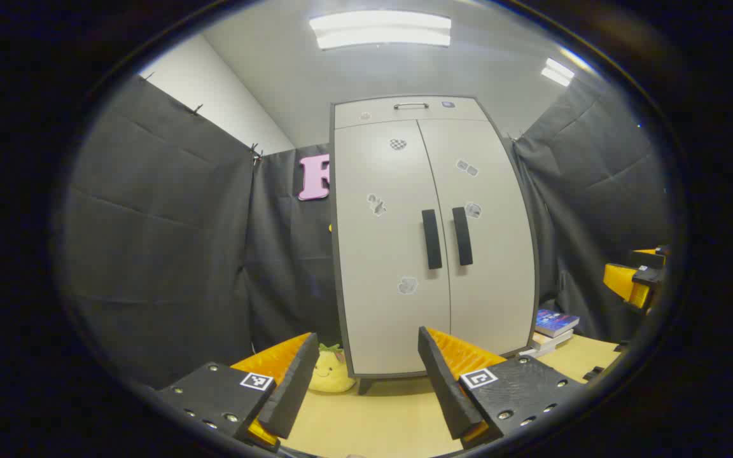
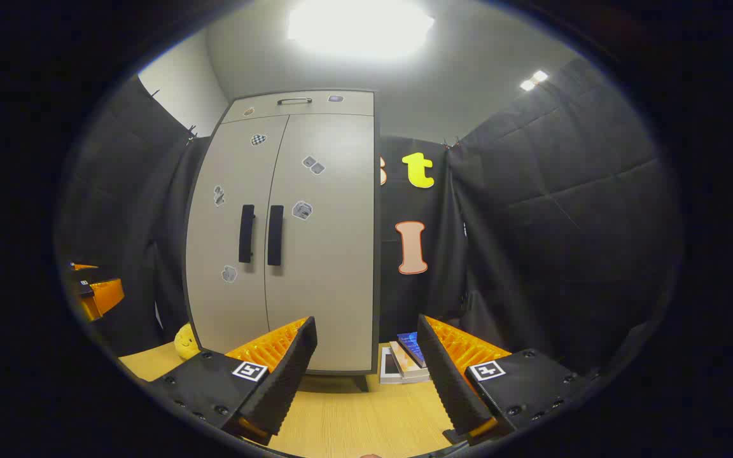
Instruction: Open the right door of the double-door shoe cabinet with the right hand, and open the left door with the left hand.
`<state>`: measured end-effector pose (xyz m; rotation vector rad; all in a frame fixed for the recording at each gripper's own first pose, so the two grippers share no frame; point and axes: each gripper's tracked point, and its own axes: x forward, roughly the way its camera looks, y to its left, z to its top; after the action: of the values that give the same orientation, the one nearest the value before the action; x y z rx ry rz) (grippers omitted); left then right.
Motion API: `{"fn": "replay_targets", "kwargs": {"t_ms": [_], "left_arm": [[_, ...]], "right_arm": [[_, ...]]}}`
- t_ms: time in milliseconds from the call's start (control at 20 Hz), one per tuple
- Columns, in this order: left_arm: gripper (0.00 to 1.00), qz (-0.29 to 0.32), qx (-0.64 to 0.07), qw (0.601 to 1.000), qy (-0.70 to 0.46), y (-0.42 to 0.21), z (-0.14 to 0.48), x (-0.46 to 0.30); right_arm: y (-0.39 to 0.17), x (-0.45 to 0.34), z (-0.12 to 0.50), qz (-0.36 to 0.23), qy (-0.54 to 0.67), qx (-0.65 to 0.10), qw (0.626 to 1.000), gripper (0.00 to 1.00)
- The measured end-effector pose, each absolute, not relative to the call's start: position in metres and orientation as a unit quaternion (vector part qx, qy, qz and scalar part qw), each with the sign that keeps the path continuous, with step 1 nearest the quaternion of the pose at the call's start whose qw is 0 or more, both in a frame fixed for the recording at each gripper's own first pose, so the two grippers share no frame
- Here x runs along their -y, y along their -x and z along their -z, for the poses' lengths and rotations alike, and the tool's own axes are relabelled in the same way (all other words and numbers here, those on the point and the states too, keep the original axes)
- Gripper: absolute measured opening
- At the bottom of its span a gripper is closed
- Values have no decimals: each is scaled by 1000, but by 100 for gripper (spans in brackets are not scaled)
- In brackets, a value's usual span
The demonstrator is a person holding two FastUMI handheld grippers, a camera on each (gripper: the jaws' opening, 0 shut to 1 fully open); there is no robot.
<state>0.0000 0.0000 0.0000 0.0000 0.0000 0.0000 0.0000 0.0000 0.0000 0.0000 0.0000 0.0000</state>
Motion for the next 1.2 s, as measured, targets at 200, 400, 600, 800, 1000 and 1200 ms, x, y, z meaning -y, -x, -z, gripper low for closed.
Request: {"fn": "replay_targets", "kwargs": {"t_ms": [200,400,600,800,1000,1200], "left_arm": [[90,-11,-3,1000,3,-6,-11,-8],[91,-8,6,1000,-2,-10,-19,-9],[92,-4,5,1000,-3,-10,-20,-6],[90,-4,3,1000,-6,-12,-19,-8],[90,-11,-1,1000,-5,-9,-15,-13],[91,-29,-6,999,-13,1,-12,-28]], "right_arm": [[-7,-8,-11,-5,-7,-2,1000,99],[-11,-10,-11,-5,-8,-1,1000,99],[-16,-11,-6,-6,-4,-11,1000,99],[-15,-13,-6,-9,-1,-10,1000,99],[-22,-16,-7,-20,-4,-14,1000,99],[-40,-33,-19,-37,0,-7,999,99]]}}
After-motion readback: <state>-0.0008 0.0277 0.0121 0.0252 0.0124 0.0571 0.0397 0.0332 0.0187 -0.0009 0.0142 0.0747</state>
